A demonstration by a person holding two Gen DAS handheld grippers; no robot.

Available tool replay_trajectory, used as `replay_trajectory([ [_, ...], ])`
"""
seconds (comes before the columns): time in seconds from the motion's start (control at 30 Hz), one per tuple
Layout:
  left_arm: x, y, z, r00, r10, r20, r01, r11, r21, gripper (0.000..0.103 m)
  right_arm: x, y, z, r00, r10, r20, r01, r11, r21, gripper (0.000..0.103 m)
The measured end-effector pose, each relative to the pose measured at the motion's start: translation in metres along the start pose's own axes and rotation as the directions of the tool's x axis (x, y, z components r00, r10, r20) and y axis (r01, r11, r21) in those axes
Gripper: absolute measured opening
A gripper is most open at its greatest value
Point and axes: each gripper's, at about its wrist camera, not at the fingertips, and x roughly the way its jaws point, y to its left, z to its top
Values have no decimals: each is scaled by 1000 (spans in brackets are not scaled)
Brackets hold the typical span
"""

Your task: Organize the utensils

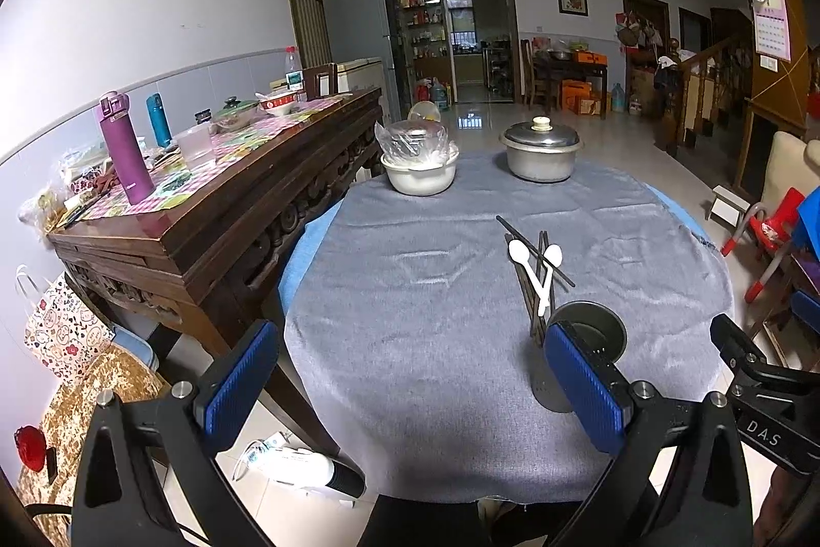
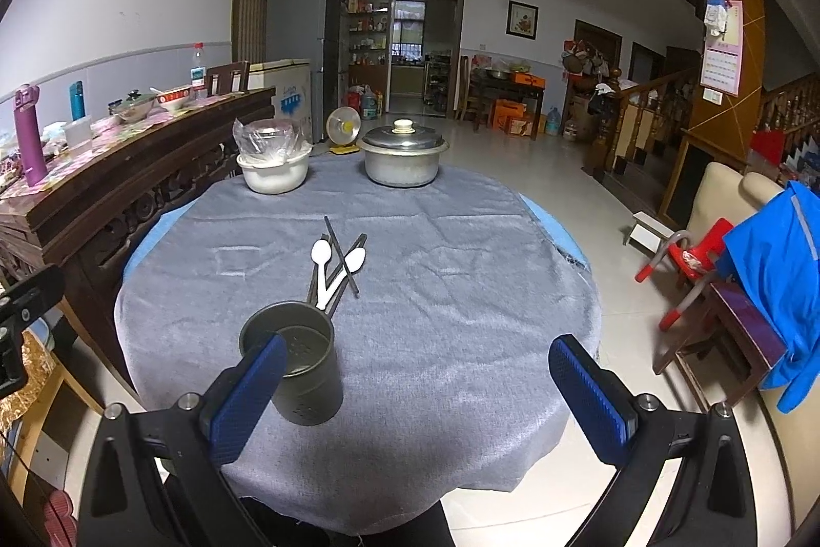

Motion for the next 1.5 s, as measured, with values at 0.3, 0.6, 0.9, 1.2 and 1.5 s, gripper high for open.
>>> replay_trajectory([
  [0.3, 7, -1, 0, 1000, -3, -13, 3, 1000, -1, 103, 6, 3, 0, 1000, -1, -14, 1, 1000, -9, 103],
  [0.6, 21, -2, 1, 999, -9, -40, 9, 1000, -1, 103, 16, 3, 1, 999, -2, -36, 1, 1000, -8, 103],
  [0.9, 40, -3, 3, 998, 3, -70, -4, 1000, -9, 103, 33, -3, 5, 998, 4, -58, -3, 1000, 14, 103],
  [1.2, 57, -7, 0, 994, 4, -105, -4, 1000, 2, 103, 47, -1, 3, 996, 35, -79, -33, 999, 19, 103],
  [1.5, 97, -6, 11, 982, -60, -177, 62, 998, 2, 103, 78, -24, 18, 969, 227, -99, -215, 969, 126, 103],
])
